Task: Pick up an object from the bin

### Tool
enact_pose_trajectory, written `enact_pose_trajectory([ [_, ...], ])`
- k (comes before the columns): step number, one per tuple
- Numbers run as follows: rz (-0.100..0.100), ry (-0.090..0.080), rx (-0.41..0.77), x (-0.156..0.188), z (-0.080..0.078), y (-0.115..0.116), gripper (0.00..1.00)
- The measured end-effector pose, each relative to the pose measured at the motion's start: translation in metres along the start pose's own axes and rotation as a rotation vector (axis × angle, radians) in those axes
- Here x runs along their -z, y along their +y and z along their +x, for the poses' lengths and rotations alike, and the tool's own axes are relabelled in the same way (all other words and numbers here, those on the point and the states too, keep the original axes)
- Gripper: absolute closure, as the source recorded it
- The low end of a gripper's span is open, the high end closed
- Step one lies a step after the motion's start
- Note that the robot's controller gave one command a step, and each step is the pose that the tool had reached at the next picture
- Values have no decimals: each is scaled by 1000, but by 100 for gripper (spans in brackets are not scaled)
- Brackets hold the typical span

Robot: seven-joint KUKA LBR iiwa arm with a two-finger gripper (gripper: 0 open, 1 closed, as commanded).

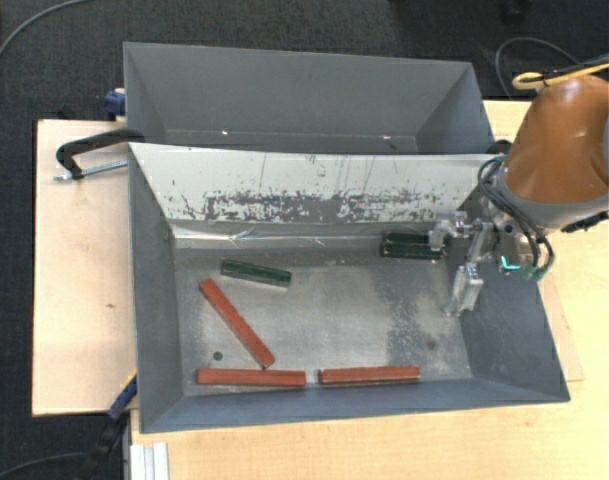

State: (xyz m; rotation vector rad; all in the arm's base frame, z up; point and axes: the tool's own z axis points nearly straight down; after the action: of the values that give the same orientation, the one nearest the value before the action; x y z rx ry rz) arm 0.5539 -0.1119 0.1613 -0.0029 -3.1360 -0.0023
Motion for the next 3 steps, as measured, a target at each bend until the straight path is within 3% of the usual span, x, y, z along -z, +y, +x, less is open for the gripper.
enact_pose_trajectory([
  [1,-2,-8,-99,-93,-46,39,0],
  [2,-5,-9,-169,-51,-25,148,0],
  [3,-5,-8,-313,-92,-39,222,0],
])
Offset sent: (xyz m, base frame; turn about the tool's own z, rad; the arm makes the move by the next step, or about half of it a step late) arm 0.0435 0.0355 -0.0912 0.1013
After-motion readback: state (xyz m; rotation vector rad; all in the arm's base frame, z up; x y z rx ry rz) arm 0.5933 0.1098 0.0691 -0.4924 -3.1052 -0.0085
